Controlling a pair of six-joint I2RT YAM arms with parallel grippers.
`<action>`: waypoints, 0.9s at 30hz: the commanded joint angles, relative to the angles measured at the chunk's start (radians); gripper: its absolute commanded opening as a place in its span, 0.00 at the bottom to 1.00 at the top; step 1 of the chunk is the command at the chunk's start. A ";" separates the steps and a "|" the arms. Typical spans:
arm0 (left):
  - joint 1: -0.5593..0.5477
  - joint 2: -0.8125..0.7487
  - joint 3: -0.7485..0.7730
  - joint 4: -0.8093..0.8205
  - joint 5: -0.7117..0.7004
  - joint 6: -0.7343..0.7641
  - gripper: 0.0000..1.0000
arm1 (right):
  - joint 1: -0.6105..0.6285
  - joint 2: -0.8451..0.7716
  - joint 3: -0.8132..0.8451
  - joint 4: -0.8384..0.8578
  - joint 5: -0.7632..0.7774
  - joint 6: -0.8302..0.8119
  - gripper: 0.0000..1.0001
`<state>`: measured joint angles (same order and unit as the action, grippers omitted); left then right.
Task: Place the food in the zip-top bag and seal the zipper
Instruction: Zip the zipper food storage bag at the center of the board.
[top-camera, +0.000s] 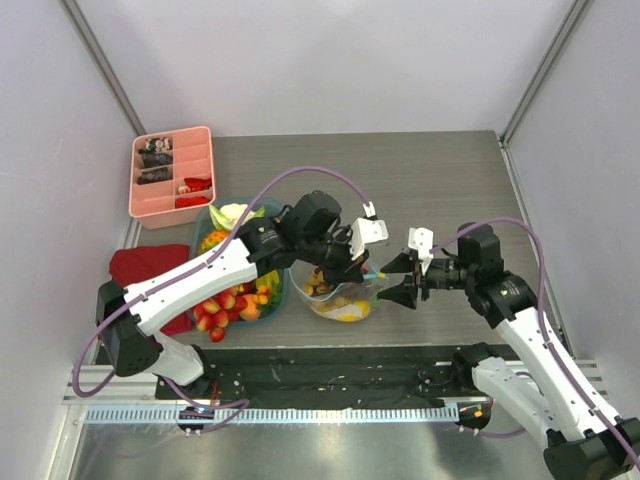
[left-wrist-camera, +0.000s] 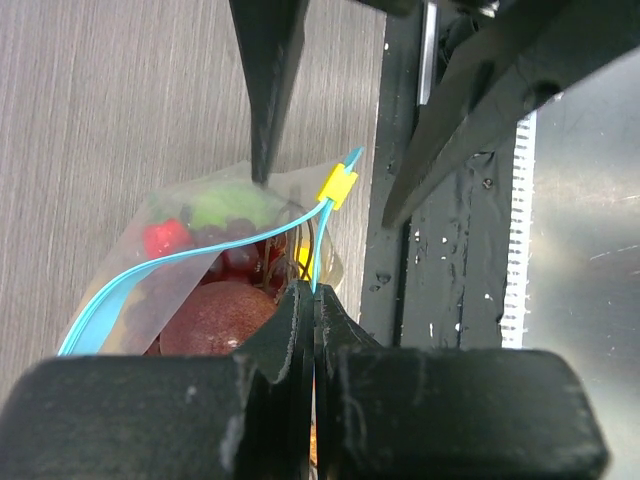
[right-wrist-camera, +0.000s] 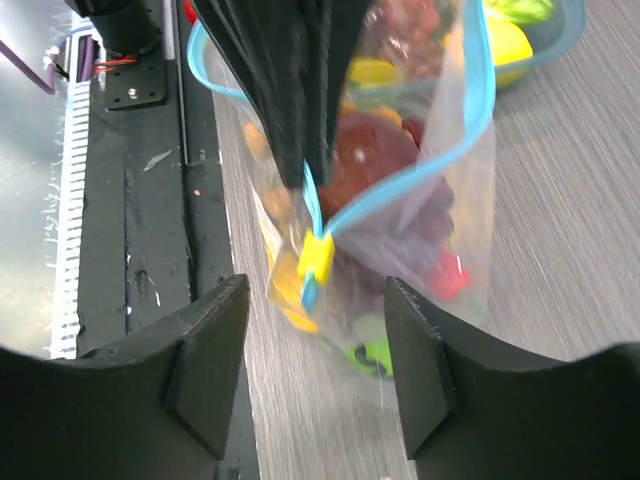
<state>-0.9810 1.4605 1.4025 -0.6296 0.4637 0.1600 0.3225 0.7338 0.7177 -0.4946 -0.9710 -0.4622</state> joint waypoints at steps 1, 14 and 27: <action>0.004 0.003 0.041 0.031 0.030 -0.007 0.00 | 0.055 0.022 0.006 0.126 0.067 0.031 0.56; 0.034 -0.014 0.033 0.044 0.059 -0.023 0.00 | 0.061 0.019 -0.003 0.114 0.115 0.002 0.18; 0.039 -0.081 0.023 0.109 0.017 -0.013 0.50 | 0.062 -0.002 0.008 0.128 0.109 0.020 0.01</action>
<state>-0.9482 1.4651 1.4059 -0.6266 0.4988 0.1413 0.3786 0.7631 0.7120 -0.4118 -0.8577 -0.4408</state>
